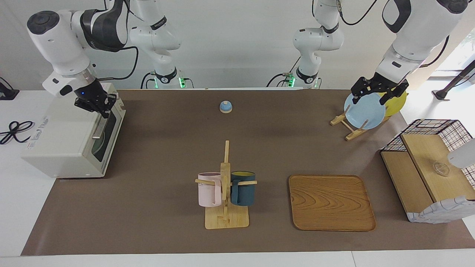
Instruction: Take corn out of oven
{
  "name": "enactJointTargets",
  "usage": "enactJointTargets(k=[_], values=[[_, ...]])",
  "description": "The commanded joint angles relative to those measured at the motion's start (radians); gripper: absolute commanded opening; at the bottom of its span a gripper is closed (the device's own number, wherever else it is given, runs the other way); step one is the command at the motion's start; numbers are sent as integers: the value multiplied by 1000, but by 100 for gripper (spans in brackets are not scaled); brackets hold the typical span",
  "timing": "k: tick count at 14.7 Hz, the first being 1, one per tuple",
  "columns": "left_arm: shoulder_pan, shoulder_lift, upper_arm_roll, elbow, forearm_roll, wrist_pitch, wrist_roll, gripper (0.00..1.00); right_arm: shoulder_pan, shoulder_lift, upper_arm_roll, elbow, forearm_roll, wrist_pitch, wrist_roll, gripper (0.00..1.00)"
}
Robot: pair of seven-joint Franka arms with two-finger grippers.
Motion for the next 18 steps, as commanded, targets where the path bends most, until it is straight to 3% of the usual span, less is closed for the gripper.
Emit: enactJointTargets(k=[1, 11, 18], values=[[5, -22, -1, -22, 10, 10, 7, 100, -52, -27, 4, -66, 20, 53, -34, 0], [5, -22, -1, -22, 10, 8, 7, 100, -118, 28, 6, -110, 21, 149, -64, 0], [5, -22, -1, -22, 10, 8, 7, 100, -53, 39, 7, -122, 23, 169, -48, 0]])
